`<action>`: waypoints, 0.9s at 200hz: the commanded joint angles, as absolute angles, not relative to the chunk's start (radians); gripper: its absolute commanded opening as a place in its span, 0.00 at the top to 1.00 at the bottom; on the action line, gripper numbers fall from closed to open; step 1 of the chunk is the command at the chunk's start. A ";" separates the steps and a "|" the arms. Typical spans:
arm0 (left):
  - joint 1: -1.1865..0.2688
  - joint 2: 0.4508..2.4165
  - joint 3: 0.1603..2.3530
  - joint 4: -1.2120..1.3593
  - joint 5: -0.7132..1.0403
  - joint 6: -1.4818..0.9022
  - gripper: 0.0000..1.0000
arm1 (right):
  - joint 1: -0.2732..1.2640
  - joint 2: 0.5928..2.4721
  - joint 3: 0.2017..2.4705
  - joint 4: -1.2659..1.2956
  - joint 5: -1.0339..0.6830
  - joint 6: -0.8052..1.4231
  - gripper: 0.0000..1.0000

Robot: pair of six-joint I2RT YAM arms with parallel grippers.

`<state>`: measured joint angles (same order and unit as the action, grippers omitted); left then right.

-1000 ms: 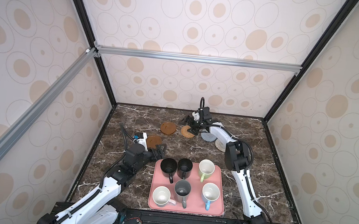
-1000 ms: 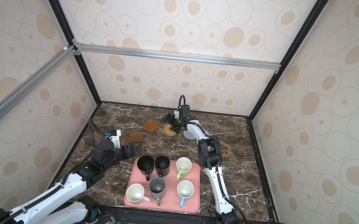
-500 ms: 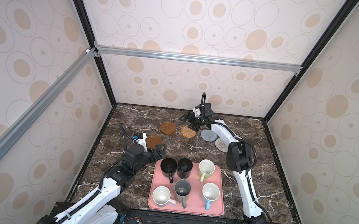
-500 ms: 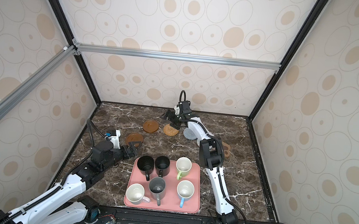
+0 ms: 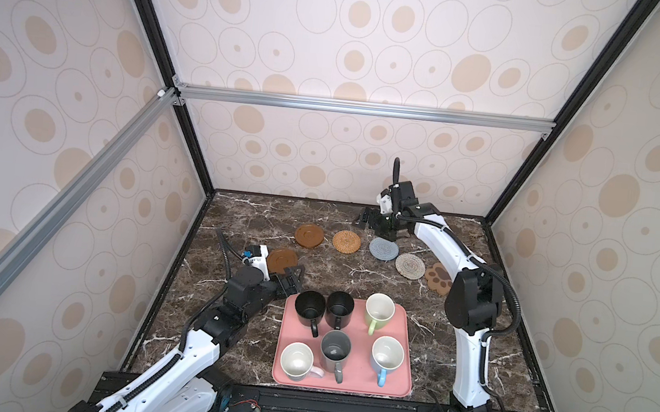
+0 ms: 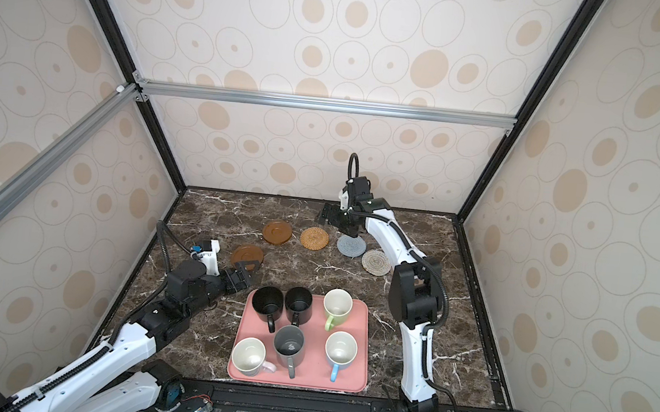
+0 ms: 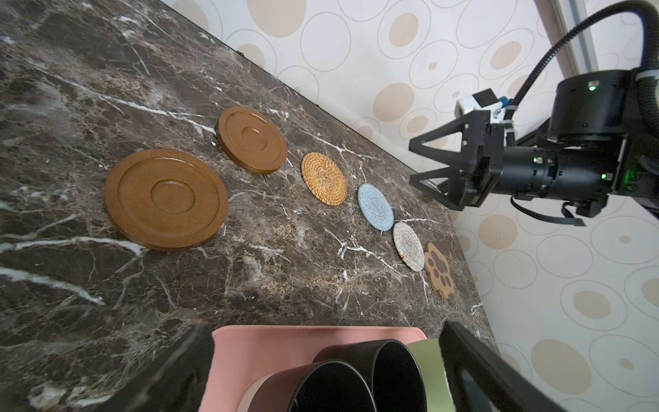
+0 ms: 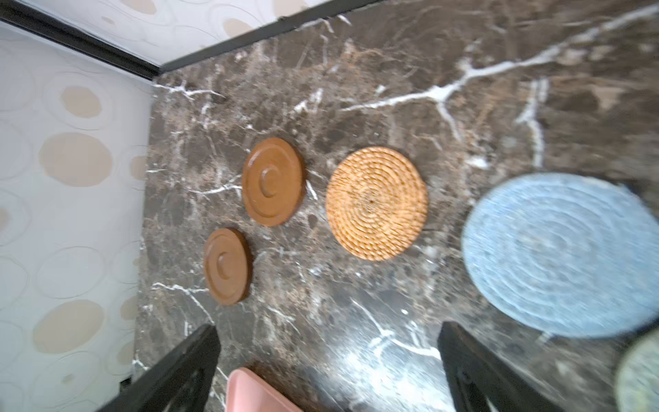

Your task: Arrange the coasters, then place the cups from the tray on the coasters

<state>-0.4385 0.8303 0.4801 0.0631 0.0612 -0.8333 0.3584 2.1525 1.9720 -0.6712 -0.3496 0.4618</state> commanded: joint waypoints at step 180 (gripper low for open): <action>-0.434 0.843 0.479 0.060 0.052 -0.871 0.00 | 0.253 2.212 1.739 -0.602 -0.344 0.470 0.00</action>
